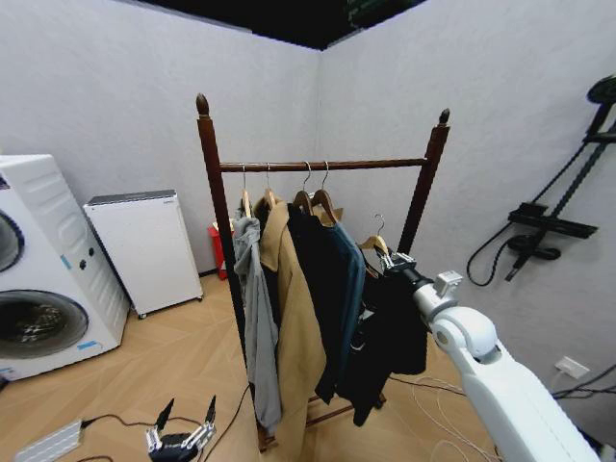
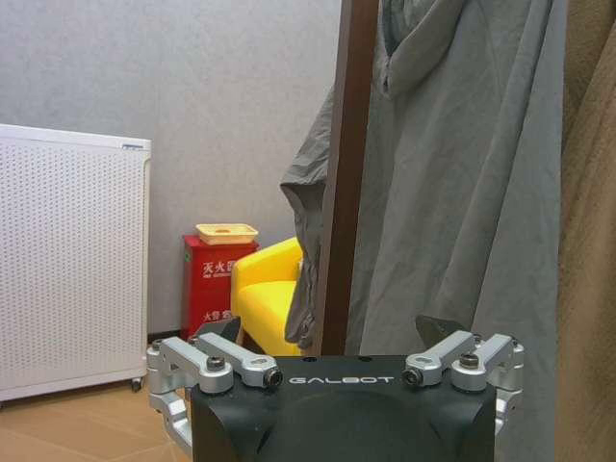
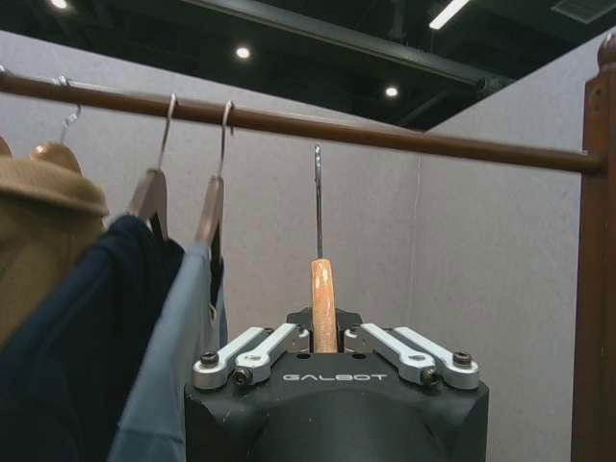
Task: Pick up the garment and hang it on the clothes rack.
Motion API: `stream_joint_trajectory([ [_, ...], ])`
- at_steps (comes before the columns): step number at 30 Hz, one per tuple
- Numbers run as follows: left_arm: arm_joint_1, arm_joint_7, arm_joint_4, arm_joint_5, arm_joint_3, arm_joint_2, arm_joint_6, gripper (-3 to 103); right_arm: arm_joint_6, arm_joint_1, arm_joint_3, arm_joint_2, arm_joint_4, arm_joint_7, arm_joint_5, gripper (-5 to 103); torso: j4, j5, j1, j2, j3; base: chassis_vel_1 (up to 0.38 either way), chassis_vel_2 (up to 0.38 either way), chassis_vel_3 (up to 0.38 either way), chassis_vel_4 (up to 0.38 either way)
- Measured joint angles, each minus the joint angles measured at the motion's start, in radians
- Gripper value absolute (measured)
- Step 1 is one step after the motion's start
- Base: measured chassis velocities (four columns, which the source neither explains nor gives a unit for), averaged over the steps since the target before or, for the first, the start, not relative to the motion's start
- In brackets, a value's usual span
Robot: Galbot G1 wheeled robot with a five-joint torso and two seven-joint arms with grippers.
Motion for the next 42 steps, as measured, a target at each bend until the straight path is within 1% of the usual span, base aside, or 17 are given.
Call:
stream_joint_trajectory([
  [5,0.0,0.0,0.0,0.0,0.0,0.0,0.0,100,-0.035,0.073,-0.015,-0.025,0.02,0.013,0.062,10,0.0005,-0.0001,-0.001,0.0,0.0,0.043,-0.016,-0.049,0.004],
  [9,0.0,0.0,0.0,0.0,0.0,0.0,0.0,100,-0.042,0.095,-0.021,-0.033,0.02,0.017,0.077,10,0.0006,0.0,-0.001,0.001,0.0,0.0,0.0,0.0,0.0],
  [10,0.0,0.0,0.0,0.0,0.0,0.0,0.0,100,-0.054,0.135,-0.033,-0.048,0.018,0.023,0.107,10,0.0016,-0.0004,-0.001,0.001,0.0,0.0,0.0,0.0,0.0],
  [11,0.0,0.0,0.0,0.0,0.0,0.0,0.0,100,-0.068,0.197,-0.054,-0.082,-0.004,0.026,0.15,10,0.0013,0.0,-0.001,0.001,0.0,0.0,0.0,0.0,0.0],
  [12,0.0,0.0,0.0,0.0,0.0,0.0,0.0,100,-0.068,0.197,-0.054,-0.082,-0.004,0.026,0.15,10,0.0013,0.0,-0.001,0.001,0.0,0.0,0.0,0.0,0.0],
  [14,0.0,0.0,0.0,0.0,0.0,0.0,0.0,100,-0.075,0.259,-0.074,-0.143,-0.05,0.019,0.185,10,0.0007,0.0002,0.0,0.0,0.0,0.0,0.0,0.0,0.0],
  [15,0.0,0.0,0.0,0.0,0.0,0.0,0.0,100,-0.075,0.259,-0.074,-0.143,-0.05,0.019,0.185,10,0.0007,0.0002,0.0,0.0,0.0,0.0,0.0,0.0,0.0],
  [18,0.0,0.0,0.0,0.0,0.0,0.0,0.0,100,-0.072,0.32,-0.1,-0.209,-0.128,-0.04,0.213,10,0.0008,0.0002,0.0,0.0,0.0,0.0,0.0,0.0,0.0],
  [23,0.0,0.0,0.0,0.0,0.0,0.0,0.0,100,-0.041,0.392,-0.162,-0.251,-0.183,-0.073,0.262,10,0.0007,0.0001,0.0,0.0,0.0,0.0,0.0,0.0,0.0],
  [26,0.0,0.0,0.0,0.0,0.0,0.0,0.0,100,-0.033,0.455,-0.211,-0.256,-0.206,-0.061,0.303,10,0.001,0.0001,0.0,0.0,0.0,0.0,0.0,0.0,0.0],
  [30,0.0,0.0,0.0,0.0,0.0,0.0,0.0,100,-0.045,0.522,-0.263,-0.246,-0.221,-0.027,0.344,10,0.0007,0.0,0.0,0.0,0.0,0.0,0.0,0.0,0.0],
  [32,0.0,0.0,0.0,0.0,0.0,0.0,0.0,100,-0.07,0.594,-0.329,-0.202,-0.243,0.039,0.39,10,0.001,0.0,0.0,0.0,0.0,0.0,0.0,0.0,0.0],
  [33,0.0,0.0,0.0,0.0,0.0,0.0,0.0,100,-0.07,0.594,-0.329,-0.202,-0.243,0.039,0.39,10,0.001,0.0,0.0,0.0,0.0,0.0,0.0,0.0,0.0],
  [35,0.0,0.0,0.0,0.0,0.0,0.0,0.0,100,-0.096,0.649,-0.382,-0.158,-0.28,0.07,0.404,10,0.0013,-0.0001,0.0,0.0,0.0,0.0,0.0,0.0,0.0],
  [39,0.0,0.0,0.0,0.0,0.0,0.0,0.0,100,-0.107,0.711,-0.442,-0.113,-0.353,0.08,0.397,10,0.0009,-0.0002,0.0,0.0,0.0,0.0,0.0,0.0,0.0],
  [40,0.0,0.0,0.0,0.0,0.0,0.0,0.0,100,-0.087,0.77,-0.493,-0.074,-0.464,0.044,0.352,10,0.001,-0.0001,0.0,0.0,0.0,0.0,0.0,0.0,0.0],
  [42,0.0,0.0,0.0,0.0,0.0,0.0,0.0,100,-0.085,0.784,-0.505,-0.064,-0.488,0.036,0.342,10,0.0009,0.0,0.0,0.0,0.0,0.0,0.0,0.0,0.0],
])
